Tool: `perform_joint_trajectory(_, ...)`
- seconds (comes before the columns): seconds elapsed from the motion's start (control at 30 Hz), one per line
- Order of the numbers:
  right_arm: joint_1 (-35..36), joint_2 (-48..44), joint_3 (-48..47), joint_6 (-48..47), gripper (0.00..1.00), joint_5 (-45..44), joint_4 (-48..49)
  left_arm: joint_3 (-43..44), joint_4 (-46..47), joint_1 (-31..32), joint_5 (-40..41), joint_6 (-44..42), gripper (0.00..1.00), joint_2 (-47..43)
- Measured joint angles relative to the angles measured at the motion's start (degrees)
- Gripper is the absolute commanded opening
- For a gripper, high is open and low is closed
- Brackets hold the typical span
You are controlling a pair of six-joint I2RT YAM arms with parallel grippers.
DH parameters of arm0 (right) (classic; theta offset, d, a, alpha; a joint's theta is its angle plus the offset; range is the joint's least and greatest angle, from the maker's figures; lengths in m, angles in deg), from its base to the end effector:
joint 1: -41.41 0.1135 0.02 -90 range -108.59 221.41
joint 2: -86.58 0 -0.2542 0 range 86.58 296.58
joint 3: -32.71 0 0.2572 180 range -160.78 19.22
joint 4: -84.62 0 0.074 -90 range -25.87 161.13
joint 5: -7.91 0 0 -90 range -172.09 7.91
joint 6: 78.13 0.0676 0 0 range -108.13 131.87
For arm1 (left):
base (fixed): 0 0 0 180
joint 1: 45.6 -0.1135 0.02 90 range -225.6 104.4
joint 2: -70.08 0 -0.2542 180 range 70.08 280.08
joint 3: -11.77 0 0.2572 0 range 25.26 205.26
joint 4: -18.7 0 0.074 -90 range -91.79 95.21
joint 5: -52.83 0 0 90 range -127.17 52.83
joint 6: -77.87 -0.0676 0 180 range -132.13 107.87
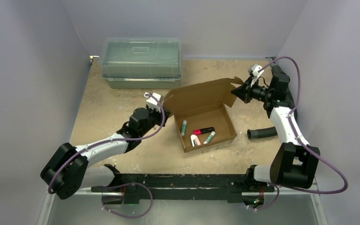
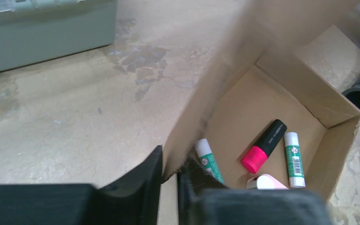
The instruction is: Fold the paper box
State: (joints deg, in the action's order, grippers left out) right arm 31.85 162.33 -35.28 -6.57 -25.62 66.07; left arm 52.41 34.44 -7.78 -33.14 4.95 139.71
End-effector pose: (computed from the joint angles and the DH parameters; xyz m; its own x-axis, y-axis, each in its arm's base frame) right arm 0.3171 0.0037 0.2758 -0.2106 -0.1417 -0.9673 -0.7503 0.6577 0.0670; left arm 0.2353 -0.1766 0.1947 -0.3368 -0.1094 -0.9352 0.4799 0.8346 -0.2705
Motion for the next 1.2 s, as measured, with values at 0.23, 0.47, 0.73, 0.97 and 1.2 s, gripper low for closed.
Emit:
perform_joint_trajectory(0.23, -0.15, 0.00, 0.00, 0.07, 0.00, -0.07, 0.04, 5.40, -2.05, -0.76, -1.64, -1.62, 0.00, 4.74)
perform_joint_trajectory(0.47, -0.44, 0.04, 0.52, 1.11, 0.00, -0.17, 1.29, 10.05, -5.16, -1.11, -0.52, -3.19, 0.00, 8.13)
perform_joint_trajectory(0.73, -0.59, 0.11, 2.03, 4.35, 0.00, -0.17, 5.14, 11.74, -4.63, -1.36, 0.85, -1.14, 0.00, 10.47)
perform_joint_trajectory(0.97, -0.61, -0.96, 5.55, 8.79, 0.01, -0.52, 11.50, 11.23, -2.99, -1.38, 2.45, 3.91, 0.00, 10.84)
perform_joint_trajectory(1.2, -0.26, -3.82, 9.97, 14.32, 0.04, -2.47, 17.40, 9.20, -0.48, -1.38, 3.04, 7.04, 0.00, 10.29)
